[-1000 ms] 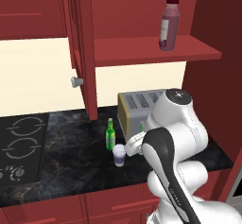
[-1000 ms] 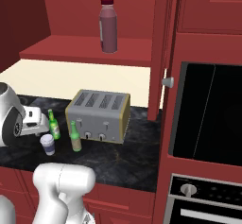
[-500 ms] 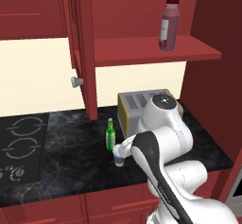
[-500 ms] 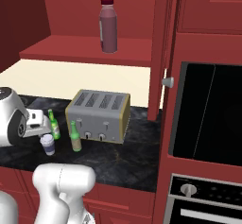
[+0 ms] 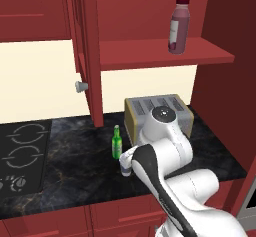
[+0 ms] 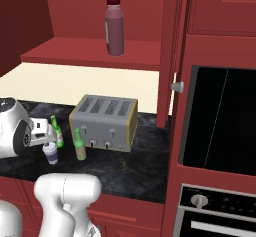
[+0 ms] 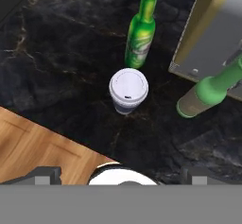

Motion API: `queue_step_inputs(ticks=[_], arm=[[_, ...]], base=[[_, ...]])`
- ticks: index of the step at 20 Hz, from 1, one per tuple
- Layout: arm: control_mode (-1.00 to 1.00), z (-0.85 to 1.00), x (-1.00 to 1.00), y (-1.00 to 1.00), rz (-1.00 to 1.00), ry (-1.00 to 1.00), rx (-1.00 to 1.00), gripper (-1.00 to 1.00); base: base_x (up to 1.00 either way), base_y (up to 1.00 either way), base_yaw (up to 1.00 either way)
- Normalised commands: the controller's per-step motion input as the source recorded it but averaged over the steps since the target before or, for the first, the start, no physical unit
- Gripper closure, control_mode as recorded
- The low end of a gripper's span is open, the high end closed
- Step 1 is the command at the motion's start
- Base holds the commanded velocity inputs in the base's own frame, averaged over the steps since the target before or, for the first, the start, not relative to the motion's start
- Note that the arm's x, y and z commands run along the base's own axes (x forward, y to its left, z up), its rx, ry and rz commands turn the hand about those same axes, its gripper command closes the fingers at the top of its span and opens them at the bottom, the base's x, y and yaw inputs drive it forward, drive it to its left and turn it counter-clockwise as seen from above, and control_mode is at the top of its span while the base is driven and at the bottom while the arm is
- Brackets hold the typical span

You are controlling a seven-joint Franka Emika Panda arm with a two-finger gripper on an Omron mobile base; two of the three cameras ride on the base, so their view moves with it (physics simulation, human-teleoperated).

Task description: Sort all alcoholic drinks to one cabinet, and non-alcoholic drinks to the other.

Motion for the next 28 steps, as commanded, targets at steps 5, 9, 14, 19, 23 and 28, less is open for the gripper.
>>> queue_step_inputs(ticks=[5, 9, 14, 19, 23, 28], arm=[[-1.0, -0.33, 0.19, 0.03, 0.0, -0.04, 0.0, -1.0], [-1.0, -0.29, 0.21, 0.05, 0.0, -0.01, 0.0, -1.0], [-1.0, -0.24, 0.22, 0.07, 0.0, 0.0, 0.0, -1.0], [-1.0, -0.21, 0.24, 0.08, 0.0, 0.0, 0.0, -1.0], [-1.0, -0.19, 0.26, 0.12, 0.0, 0.0, 0.0, -1.0], [-1.0, -0.18, 0.24, 0.13, 0.0, 0.0, 0.0, -1.0]], base=[[0.0, 0.0, 0.0], [0.0, 0.0, 0.0], [0.0, 0.0, 0.0], [0.0, 0.0, 0.0], [0.0, 0.0, 0.0], [0.0, 0.0, 0.0]])
